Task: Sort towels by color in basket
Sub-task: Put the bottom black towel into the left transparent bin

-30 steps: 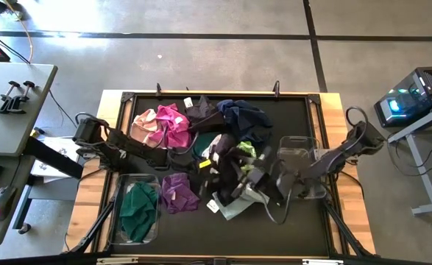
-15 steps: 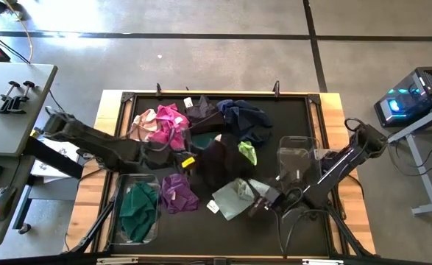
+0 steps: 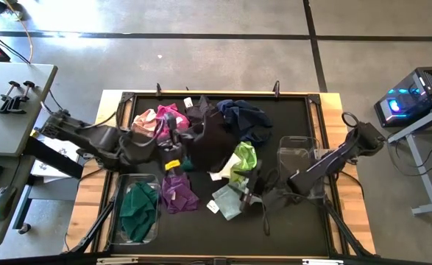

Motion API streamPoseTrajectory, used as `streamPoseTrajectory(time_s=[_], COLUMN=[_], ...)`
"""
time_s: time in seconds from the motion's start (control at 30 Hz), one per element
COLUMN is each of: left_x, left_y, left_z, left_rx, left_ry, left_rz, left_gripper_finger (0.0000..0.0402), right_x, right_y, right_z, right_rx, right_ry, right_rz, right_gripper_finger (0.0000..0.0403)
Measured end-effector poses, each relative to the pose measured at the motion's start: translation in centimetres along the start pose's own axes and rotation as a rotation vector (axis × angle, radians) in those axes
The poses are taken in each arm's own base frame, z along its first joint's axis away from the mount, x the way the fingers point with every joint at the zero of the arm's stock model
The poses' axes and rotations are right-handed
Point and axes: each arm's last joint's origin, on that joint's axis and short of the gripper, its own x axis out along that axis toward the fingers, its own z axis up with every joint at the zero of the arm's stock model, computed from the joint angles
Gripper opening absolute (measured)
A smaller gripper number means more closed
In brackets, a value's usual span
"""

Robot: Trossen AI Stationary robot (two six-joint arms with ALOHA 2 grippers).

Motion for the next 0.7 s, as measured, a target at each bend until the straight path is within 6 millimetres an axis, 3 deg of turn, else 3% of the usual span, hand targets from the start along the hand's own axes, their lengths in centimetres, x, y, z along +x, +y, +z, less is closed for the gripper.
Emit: streamPoseTrajectory(time_s=[0.13, 0.37, 0.7], left_x=[-2.8, -8.4, -16.3], left_y=[0.0, -2.3, -4.8], left_z=[1.5, 2.4, 3.7], left_rx=[0.016, 0.009, -0.303], left_ry=[0.027, 0.079, 0.014], left_rz=[-0.131, -0.452, -0.728], left_gripper_finger=[0.0, 0.0, 0.0], right_x=[0.4, 0.5, 0.5], right_y=[-0.5, -0.6, -0.6], right_z=[-0.2, -0.2, -0.2], right_rx=[-0.008, -0.015, -0.016], right_ry=[0.008, 0.01, 0.014], right_rz=[-0.041, -0.048, -0.05], right_gripper_finger=[0.0238, 0.0238, 0.0238])
